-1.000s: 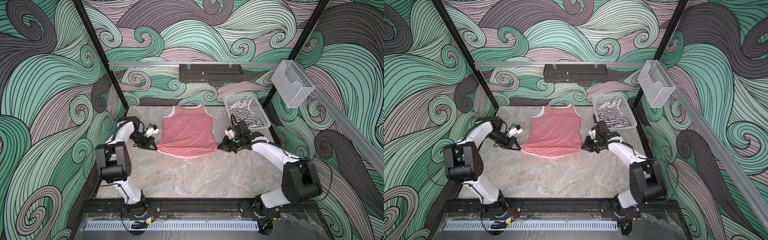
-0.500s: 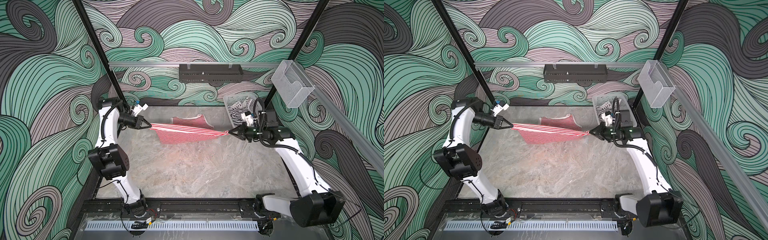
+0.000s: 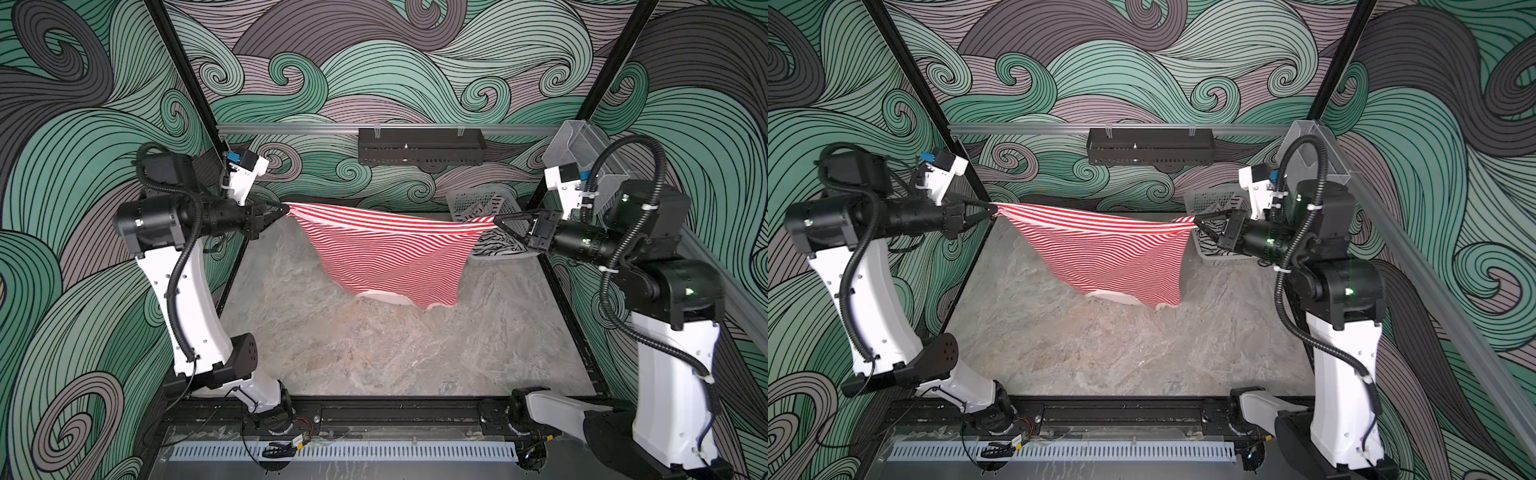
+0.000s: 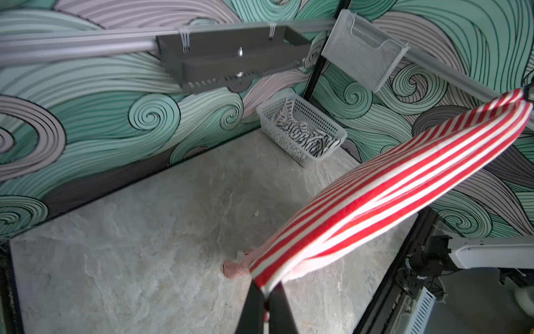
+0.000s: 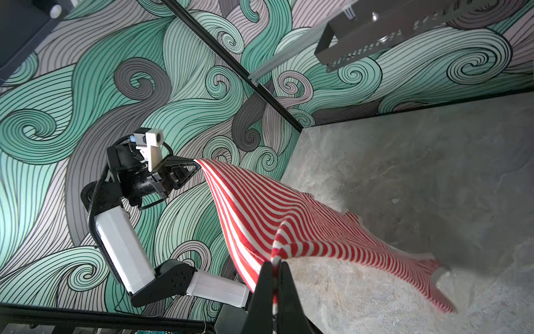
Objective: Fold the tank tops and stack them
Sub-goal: 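Lift the tank top high with both grippers and carry it away from the robot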
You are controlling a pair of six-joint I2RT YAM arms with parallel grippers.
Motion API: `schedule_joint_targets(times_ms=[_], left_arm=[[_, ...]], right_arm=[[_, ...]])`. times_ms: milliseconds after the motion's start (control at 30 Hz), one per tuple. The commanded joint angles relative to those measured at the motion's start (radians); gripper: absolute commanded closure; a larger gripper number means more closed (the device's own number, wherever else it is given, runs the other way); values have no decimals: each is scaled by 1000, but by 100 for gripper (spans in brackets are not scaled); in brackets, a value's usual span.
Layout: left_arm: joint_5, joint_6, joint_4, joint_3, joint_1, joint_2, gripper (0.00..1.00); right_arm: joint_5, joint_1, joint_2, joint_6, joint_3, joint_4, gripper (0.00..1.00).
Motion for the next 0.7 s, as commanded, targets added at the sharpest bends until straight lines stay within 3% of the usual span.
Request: schedule_joint_targets(times_ms=[0,133,267,500,667], left_arm=[[11,-165,-69,35,12,-67,100],[-14,-308,92,24,12,-123,100],[-93,-379,234,-42,12,-93,100],[-160,-411,348,39,18,145,100],[-192,-461,453,158,19,332,100]], right_arm=[[23,2,39,-22,111,-129,100],[49,-2,104,-17,212,-153,100],[64,-14,212,-13,261,-148,100],[23,-63,504,15,503,-124,100],[-74,-98,743,147,684,27,100]])
